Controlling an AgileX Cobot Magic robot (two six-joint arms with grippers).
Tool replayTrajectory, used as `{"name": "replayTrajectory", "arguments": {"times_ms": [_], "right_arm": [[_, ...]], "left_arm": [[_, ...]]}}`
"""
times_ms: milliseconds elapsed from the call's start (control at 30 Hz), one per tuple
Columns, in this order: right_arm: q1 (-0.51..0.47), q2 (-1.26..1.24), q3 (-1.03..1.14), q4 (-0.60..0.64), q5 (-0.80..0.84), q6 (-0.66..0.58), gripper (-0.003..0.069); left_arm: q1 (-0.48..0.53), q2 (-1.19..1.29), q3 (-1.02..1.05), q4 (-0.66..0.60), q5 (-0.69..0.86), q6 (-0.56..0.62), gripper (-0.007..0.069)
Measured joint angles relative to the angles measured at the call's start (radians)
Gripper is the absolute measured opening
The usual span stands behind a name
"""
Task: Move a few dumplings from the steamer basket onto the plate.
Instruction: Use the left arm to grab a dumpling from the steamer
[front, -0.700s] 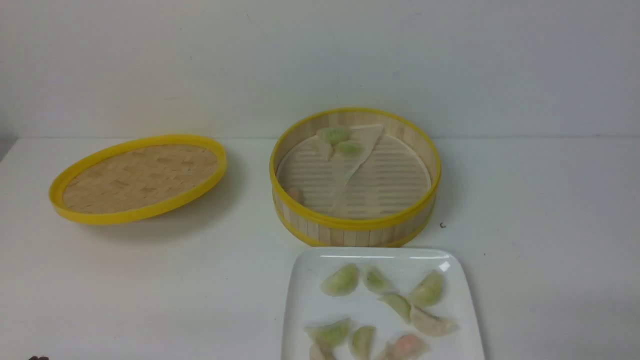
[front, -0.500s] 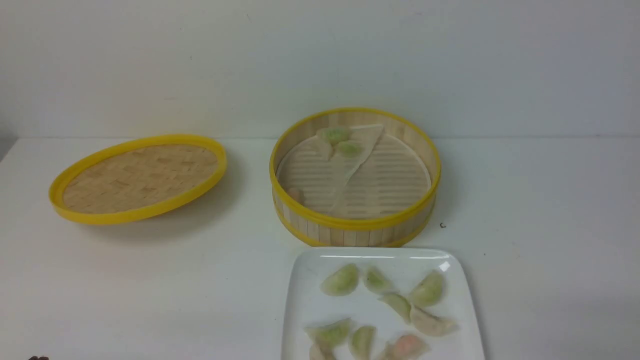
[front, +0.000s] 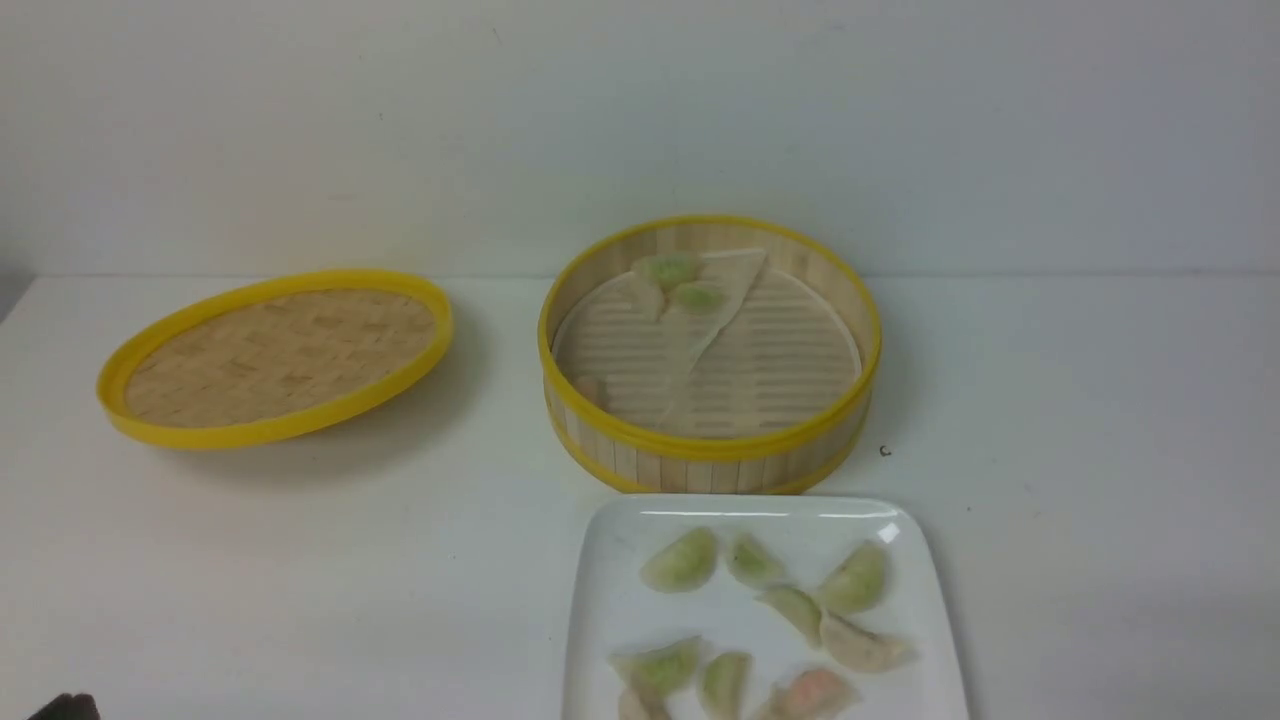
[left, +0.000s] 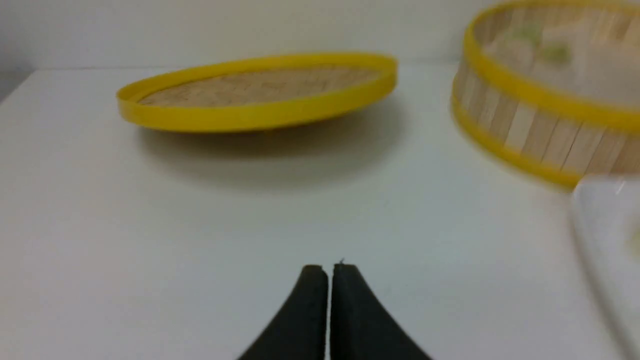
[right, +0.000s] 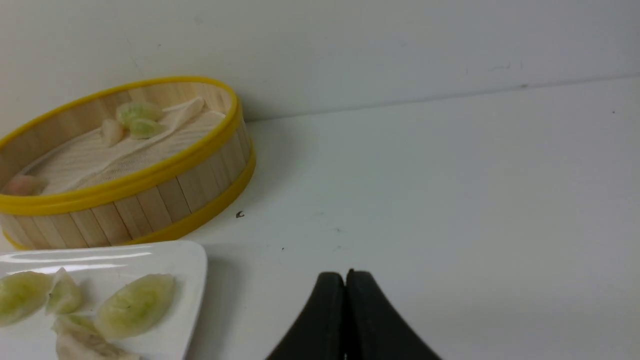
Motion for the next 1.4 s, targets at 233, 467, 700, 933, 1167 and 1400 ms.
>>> {"name": "replayTrajectory", "arguments": {"times_ms": [233,467,700,933,1167,1400], "right_arm": [[0.0,0.0,0.0,-0.001,0.0,0.0,-0.0015],[0.0,0.0,0.0,-0.001,0.0,-0.024,-0.0015],[0.0,0.0,0.0,-0.002,0.001,-0.027,-0.0015],[0.0,0.0,0.0,-0.002,0.001,-0.027,-0.0015],[0.0,0.0,0.0,-0.002,0.001,-0.027,-0.0015],[0.0,0.0,0.0,-0.002,0.001,-0.027,-0.0015]], "left_arm": [[0.0,0.0,0.0,-0.29,-0.332,-0.157,-0.0006],[0.0,0.003,-0.089,-0.35,-0.524,-0.247,-0.0006],[0.0,0.403,-0.574,-0.146,0.143,-0.244,-0.0006],[0.0,0.982,-0.994,-0.249,0.615,0.048,-0.0006],[-0.115,1.455,-1.303,-0.289,0.716,0.207,-0.0006],[-0.292,1.748,-1.635,-0.156,0.724,0.153,-0.0006]]}}
